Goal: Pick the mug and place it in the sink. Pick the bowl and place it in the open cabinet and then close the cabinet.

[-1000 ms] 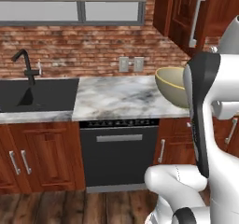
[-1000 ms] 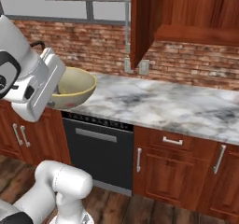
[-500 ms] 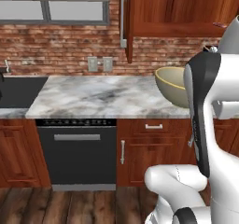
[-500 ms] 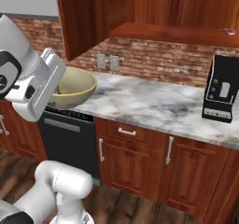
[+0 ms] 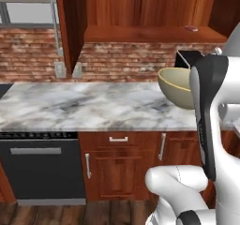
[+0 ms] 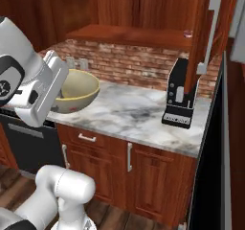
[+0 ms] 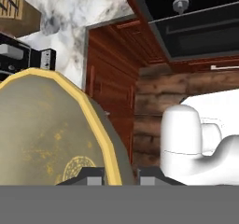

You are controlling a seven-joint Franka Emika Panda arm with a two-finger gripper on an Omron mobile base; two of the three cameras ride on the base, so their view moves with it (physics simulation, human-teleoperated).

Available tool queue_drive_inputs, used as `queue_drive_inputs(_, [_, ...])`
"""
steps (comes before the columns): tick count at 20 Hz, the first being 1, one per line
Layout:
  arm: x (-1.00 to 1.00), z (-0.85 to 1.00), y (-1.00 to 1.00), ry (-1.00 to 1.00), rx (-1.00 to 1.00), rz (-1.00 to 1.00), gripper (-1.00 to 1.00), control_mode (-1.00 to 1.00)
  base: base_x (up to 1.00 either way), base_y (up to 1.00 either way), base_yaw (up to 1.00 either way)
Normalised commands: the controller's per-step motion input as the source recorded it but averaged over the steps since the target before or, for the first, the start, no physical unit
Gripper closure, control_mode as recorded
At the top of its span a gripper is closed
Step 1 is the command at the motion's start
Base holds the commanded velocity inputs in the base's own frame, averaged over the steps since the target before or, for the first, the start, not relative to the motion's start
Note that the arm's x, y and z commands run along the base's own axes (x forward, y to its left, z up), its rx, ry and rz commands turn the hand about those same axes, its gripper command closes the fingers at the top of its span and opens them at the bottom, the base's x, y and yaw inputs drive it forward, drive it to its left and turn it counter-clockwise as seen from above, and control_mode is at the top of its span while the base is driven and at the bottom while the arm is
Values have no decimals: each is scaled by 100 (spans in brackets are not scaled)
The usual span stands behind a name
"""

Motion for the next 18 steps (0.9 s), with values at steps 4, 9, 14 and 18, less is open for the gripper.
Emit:
queue_drive_inputs(4, [0, 0, 0, 0, 0, 0, 100, 100, 73, 0, -49])
queue_drive_inputs(9, [0, 0, 0, 0, 0, 0, 100, 100, 45, 18, -37])
queue_drive_inputs(14, [0, 0, 0, 0, 0, 0, 100, 100, 45, 52, -1])
queue_drive_inputs(18, [0, 0, 0, 0, 0, 0, 100, 100, 90, 45, 7])
